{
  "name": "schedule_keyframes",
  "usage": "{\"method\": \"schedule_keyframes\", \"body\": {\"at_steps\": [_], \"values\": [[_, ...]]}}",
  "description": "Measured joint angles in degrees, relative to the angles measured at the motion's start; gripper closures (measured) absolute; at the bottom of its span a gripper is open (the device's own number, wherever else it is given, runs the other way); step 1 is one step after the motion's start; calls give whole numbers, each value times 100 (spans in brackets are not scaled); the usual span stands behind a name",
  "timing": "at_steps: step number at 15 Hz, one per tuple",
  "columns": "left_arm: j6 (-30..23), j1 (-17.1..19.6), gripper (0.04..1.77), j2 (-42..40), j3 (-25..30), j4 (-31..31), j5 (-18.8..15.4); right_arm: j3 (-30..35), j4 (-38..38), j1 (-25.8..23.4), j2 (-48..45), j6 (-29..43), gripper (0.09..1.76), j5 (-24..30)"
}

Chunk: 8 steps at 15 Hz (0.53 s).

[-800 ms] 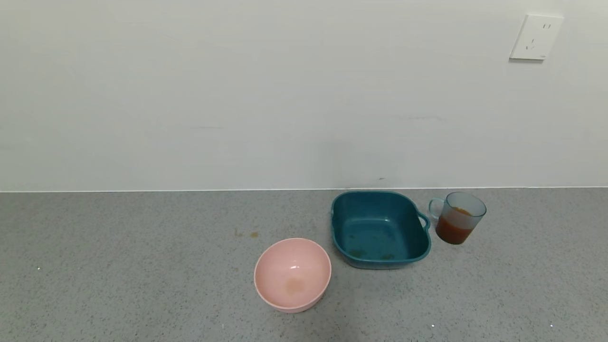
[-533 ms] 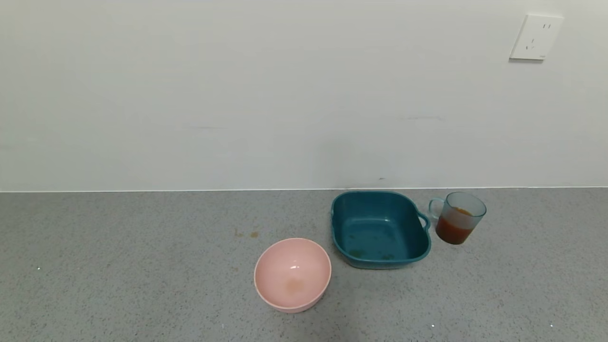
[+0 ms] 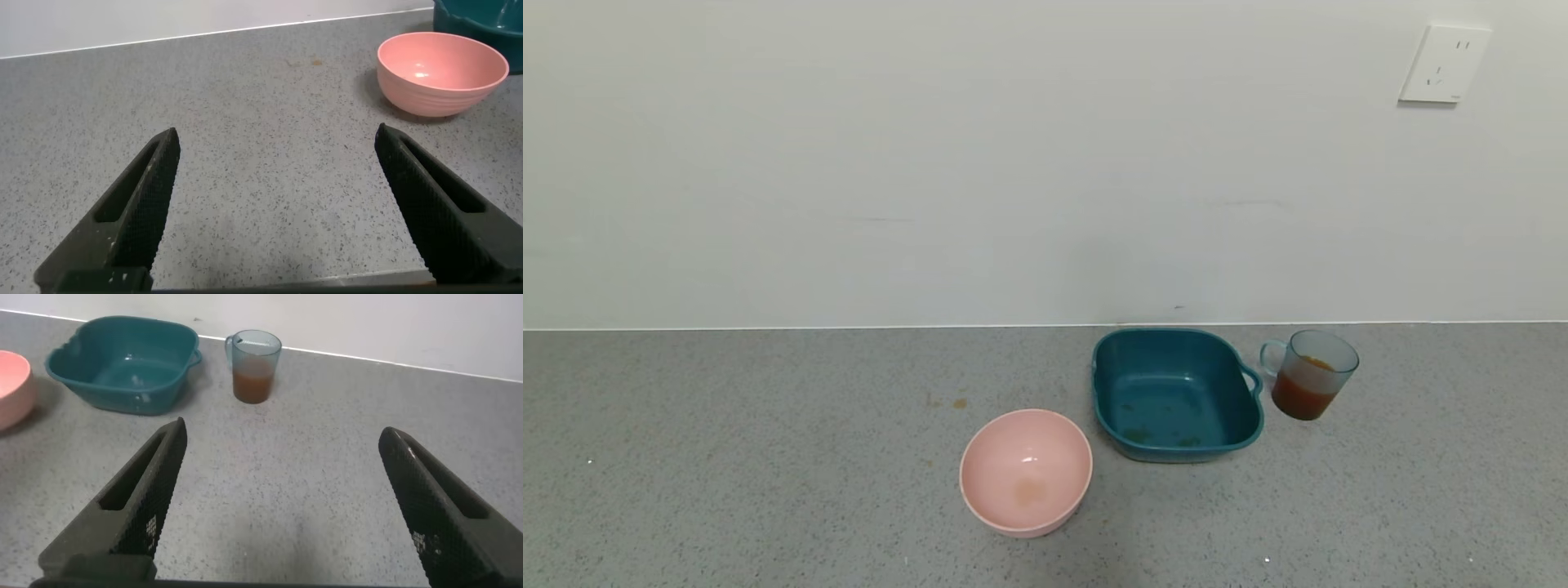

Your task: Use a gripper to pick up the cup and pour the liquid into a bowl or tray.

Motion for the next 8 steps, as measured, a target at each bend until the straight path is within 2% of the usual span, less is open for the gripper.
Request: {"method": "schedule_keyframes", "body": {"at_steps": [4,8], "values": [[0,0,9,0,0,0,-1,-766,-132,96,1720,226,14,149],[0,0,9,0,0,0,-1,-1076,-807,59,3371,286,14,251]]}}
